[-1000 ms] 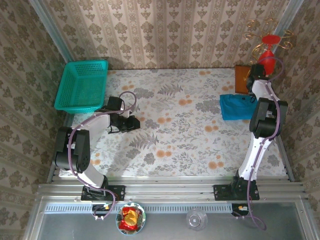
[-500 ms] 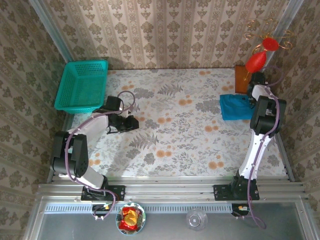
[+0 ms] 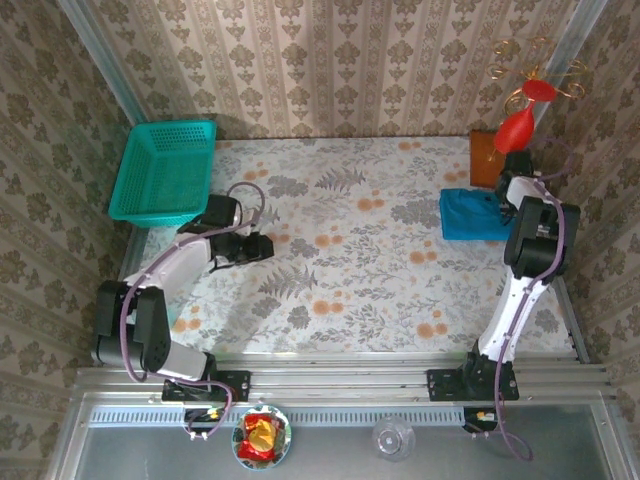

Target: Fold the inside-out t-shirt

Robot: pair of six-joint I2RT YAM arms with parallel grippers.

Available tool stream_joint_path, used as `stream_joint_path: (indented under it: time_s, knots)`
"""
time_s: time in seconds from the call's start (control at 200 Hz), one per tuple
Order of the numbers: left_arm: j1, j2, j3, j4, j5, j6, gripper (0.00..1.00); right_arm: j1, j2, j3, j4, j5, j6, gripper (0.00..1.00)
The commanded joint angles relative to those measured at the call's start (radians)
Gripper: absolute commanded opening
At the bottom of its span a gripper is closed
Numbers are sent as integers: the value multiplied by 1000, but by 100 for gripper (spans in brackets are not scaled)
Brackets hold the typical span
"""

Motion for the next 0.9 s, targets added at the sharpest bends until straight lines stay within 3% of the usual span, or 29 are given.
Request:
stream_joint_path:
  time_s: [0.0,0.23,0.425,0.55,0.705,0.745,0.77,0.78,0.895]
  knots:
    - [14,-31,-17,13,-61,-2,34,20,-117,-81,11,-31,84,24]
    - [33,-59,-21,39,-125,6,42,73,-255,-235,-10,-105,136,27]
    - [83,-72,-39,66,-183,16,55,94,-315,-298,-100,-344,231,37]
    - [122,-99,-69,93,-223,19,75,93,-347,-393,-55,-443,251,52]
    - [171,-141,-116,131,-228,9,82,87,-326,-423,-39,-430,255,65]
    - [179,-148,-125,136,-225,7,82,79,-320,-424,-36,-423,260,78]
    - [183,-152,-129,137,-222,7,82,74,-317,-422,-35,-423,262,97]
    - [185,-152,-131,138,-222,7,82,72,-315,-421,-36,-425,262,99]
    - [190,-160,-145,144,-209,4,82,54,-313,-405,-26,-451,257,100]
